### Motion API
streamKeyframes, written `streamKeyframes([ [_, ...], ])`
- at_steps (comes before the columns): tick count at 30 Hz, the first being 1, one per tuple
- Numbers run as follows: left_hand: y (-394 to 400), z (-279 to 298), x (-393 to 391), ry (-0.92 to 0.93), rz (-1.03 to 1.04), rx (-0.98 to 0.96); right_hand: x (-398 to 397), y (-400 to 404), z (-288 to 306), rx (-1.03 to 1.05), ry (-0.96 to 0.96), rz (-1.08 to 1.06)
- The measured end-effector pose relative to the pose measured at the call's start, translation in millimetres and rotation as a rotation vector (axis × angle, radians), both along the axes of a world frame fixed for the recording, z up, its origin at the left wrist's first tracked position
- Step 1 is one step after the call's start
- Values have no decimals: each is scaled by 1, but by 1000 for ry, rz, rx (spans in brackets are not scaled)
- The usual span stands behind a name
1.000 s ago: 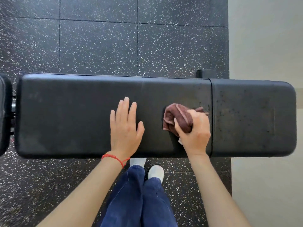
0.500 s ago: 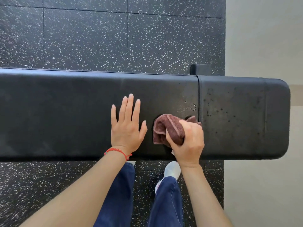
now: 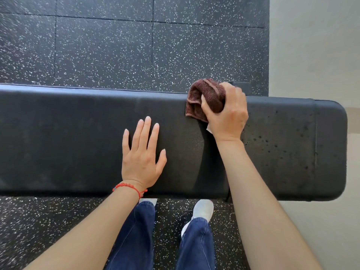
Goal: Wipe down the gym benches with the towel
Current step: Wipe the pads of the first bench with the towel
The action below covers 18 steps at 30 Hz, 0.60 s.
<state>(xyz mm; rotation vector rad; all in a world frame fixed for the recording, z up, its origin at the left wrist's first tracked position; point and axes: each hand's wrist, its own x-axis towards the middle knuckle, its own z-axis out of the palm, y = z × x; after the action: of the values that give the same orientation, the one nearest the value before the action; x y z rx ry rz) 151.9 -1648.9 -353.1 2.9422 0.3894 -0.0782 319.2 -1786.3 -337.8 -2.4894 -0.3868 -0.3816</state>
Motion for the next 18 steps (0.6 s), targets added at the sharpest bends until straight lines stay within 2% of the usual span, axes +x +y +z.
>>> streamKeyframes([
  [12, -5, 4, 1, 34, -3, 13, -96, -76, 12, 9, 63, 296],
  [18, -17, 6, 4, 1, 61, -15, -132, -144, 13, 32, 67, 179],
])
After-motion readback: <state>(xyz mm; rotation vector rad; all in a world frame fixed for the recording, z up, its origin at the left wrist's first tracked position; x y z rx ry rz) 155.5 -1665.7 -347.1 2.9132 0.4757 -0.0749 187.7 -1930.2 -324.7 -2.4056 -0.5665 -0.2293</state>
